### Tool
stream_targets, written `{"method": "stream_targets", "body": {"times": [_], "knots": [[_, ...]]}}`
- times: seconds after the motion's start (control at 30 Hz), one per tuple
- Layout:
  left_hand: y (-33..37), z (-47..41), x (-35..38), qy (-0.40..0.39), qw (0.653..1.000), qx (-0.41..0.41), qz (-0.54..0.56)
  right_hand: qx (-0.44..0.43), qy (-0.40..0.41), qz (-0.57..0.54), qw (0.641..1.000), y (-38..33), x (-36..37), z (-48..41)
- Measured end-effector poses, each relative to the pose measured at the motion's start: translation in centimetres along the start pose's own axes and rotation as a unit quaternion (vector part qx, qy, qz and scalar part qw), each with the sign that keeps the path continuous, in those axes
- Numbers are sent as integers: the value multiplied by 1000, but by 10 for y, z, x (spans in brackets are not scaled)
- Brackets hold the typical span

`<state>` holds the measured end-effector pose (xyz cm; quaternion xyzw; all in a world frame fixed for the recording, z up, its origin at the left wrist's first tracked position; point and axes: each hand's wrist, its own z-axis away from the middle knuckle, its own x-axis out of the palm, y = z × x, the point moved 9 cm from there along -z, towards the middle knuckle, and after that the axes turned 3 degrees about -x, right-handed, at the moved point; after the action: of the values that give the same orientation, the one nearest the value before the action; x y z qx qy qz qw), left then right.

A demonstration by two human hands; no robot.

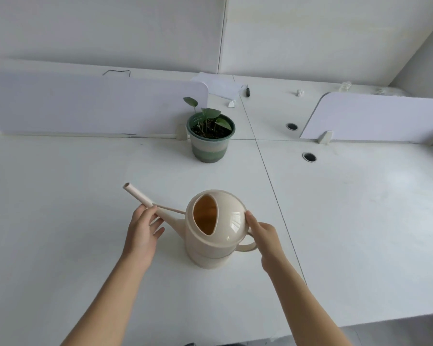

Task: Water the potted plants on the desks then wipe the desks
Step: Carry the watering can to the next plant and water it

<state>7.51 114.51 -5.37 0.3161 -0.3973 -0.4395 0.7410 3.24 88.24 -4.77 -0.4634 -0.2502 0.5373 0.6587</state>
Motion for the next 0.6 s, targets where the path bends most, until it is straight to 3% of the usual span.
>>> {"method": "stream_targets", "body": {"times": [0.33,0.6], "knots": [[6,-16,-7,31,998,6,46,-3,-21,10,1000,-6,26,-29],[-1,-22,-13,76,997,-8,14,-10,-60,35,998,-11,37,-40]]}}
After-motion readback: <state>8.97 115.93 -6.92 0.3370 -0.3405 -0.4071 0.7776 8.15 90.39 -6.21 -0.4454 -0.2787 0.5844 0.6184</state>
